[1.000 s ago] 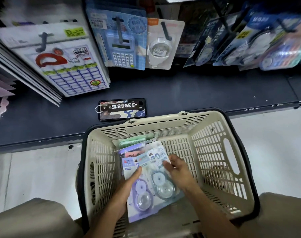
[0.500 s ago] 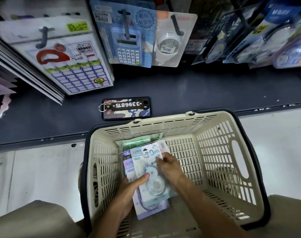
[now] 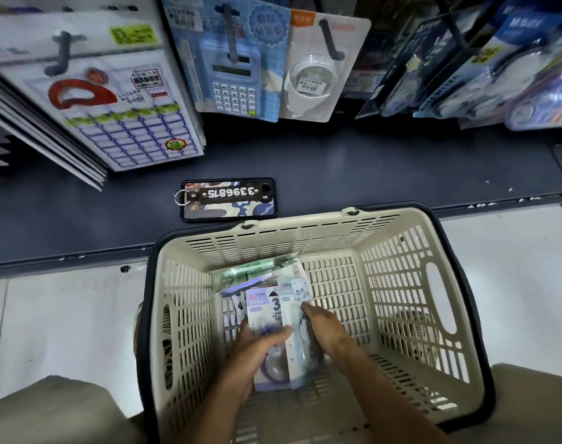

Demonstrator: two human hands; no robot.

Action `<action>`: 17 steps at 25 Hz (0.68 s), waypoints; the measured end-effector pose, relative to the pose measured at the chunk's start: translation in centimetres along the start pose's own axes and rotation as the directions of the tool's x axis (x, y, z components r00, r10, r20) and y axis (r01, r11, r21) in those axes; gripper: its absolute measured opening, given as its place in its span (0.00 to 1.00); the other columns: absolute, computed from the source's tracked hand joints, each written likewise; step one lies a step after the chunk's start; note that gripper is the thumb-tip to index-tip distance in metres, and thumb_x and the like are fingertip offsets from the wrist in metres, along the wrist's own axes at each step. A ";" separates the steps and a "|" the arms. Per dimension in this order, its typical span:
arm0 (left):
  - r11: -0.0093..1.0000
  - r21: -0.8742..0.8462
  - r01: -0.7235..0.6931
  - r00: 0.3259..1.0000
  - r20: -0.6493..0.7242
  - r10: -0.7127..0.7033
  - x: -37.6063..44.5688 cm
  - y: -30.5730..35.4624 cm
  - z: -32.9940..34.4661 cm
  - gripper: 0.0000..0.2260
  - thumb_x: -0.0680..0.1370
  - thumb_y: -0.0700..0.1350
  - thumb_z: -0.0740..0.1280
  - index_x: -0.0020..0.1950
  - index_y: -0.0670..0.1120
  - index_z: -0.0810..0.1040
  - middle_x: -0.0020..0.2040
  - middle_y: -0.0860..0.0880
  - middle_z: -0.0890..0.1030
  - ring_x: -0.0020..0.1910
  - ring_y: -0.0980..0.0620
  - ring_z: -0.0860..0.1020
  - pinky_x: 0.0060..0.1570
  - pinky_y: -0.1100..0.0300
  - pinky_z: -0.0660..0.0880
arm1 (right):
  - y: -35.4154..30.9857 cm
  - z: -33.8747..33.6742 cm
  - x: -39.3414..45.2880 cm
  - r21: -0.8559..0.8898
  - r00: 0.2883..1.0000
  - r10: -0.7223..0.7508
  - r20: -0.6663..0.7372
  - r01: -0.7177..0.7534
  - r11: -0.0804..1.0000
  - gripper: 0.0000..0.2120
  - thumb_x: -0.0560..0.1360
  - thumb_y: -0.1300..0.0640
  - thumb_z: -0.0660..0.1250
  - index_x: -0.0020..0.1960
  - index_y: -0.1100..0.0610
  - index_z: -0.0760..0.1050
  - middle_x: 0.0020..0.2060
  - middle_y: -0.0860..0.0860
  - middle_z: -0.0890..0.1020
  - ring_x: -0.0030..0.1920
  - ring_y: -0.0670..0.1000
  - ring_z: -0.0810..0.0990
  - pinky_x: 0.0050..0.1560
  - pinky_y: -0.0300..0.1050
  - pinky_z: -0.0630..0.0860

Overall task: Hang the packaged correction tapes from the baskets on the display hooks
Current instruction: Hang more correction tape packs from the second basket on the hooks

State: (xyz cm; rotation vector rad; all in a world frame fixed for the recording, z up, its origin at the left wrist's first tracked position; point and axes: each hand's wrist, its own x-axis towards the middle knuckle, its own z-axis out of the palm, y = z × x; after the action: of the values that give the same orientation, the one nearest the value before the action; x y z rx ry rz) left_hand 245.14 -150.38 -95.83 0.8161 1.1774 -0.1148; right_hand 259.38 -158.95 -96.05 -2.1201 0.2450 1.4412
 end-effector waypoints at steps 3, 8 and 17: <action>0.998 0.059 -0.005 1.000 -0.021 0.006 0.6 0.5 -1.4 0.21 0.70 0.36 0.80 0.61 0.45 0.82 0.53 0.45 0.88 0.51 0.46 0.87 0.54 0.50 0.83 | 0.2 0.3 -0.1 -0.035 0.997 -0.044 0.058 0.046 0.998 0.11 0.80 0.49 0.65 0.48 0.55 0.82 0.47 0.55 0.87 0.45 0.51 0.85 0.47 0.44 0.82; 0.997 0.075 0.006 1.000 0.002 -0.006 0.2 0.2 -1.2 0.31 0.62 0.42 0.76 0.65 0.48 0.78 0.55 0.47 0.87 0.54 0.44 0.86 0.58 0.44 0.81 | -1.0 1.0 -2.0 0.132 0.979 -0.128 0.156 0.108 0.985 0.04 0.83 0.55 0.62 0.57 0.53 0.73 0.46 0.53 0.84 0.41 0.48 0.84 0.33 0.34 0.77; 0.997 0.076 0.014 0.999 -0.042 -0.011 0.6 0.0 -1.9 0.27 0.61 0.42 0.85 0.58 0.50 0.81 0.46 0.55 0.89 0.43 0.55 0.87 0.36 0.63 0.81 | -1.0 3.0 -2.9 0.210 0.999 -0.043 0.024 0.037 0.977 0.07 0.82 0.59 0.64 0.57 0.59 0.79 0.50 0.56 0.86 0.48 0.54 0.86 0.48 0.49 0.83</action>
State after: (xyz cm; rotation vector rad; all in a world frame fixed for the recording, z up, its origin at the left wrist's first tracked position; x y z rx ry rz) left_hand 243.94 -148.98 -96.63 0.8814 1.2235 -0.1546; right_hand 256.24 -156.89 -93.91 -1.9235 0.3272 1.3582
